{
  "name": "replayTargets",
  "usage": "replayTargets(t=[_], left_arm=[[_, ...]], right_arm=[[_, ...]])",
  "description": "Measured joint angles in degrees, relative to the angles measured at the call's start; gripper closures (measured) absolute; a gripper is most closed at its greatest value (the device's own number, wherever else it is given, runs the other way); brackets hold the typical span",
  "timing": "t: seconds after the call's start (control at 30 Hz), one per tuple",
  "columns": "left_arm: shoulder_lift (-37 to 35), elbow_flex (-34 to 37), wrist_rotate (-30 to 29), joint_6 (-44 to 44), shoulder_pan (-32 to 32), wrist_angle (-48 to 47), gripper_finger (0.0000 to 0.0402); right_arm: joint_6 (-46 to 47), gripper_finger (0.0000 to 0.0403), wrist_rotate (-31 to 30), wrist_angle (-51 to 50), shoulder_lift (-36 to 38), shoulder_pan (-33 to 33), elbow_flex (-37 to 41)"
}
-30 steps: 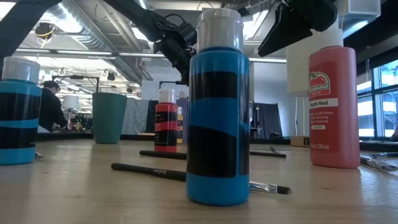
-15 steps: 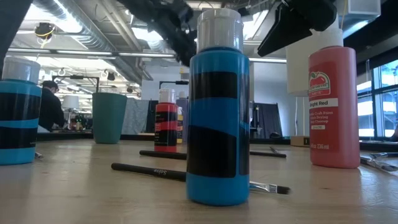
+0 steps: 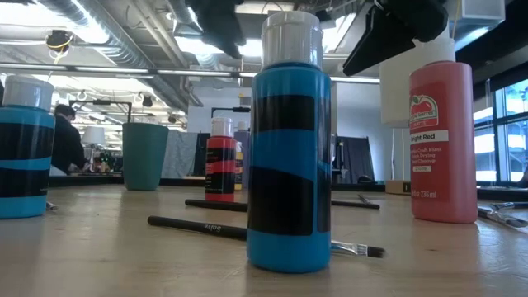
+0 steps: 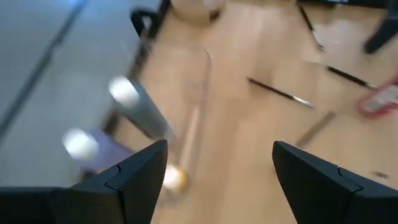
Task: Pick & Place Paint Supplies
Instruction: Put the blue paint bottle into the transparent bin
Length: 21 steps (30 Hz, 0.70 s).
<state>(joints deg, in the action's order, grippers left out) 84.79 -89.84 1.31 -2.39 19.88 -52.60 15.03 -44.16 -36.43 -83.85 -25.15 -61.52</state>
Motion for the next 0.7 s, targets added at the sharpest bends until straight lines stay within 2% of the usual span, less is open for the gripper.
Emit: replayTargets(t=[0.1, 0.23, 0.33, 0.57, 0.7], left_arm=[[-1.7, 0.0, 1.2, 1.1, -3.3, -7.2, 0.0114], [-2.1, 0.1, 1.4, 2.1, -8.2, -12.1, 0.0114], [-2.1, 0.1, 1.3, 4.7, -11.9, -13.4, 0.0114], [-1.4, 0.4, 1.2, 2.2, -21.7, -16.3, 0.0114], [-1.4, 0.4, -1.3, 2.7, -27.1, -17.4, 0.0114]], right_arm=[[-0.2, 0.0119, 1.3, 0.9, 0.0, 0.0, 0.0], [-0.3, 0.0119, 1.4, 1.1, 0.0, 0.0, 0.0], [-0.3, 0.0119, 1.4, 1.4, 0.0, 0.0, 0.0], [-0.8, 0.0119, 1.5, 3.0, 0.0, 0.0, 0.0], [-0.9, 0.0119, 1.5, 3.3, 0.0, 0.0, 0.0]])
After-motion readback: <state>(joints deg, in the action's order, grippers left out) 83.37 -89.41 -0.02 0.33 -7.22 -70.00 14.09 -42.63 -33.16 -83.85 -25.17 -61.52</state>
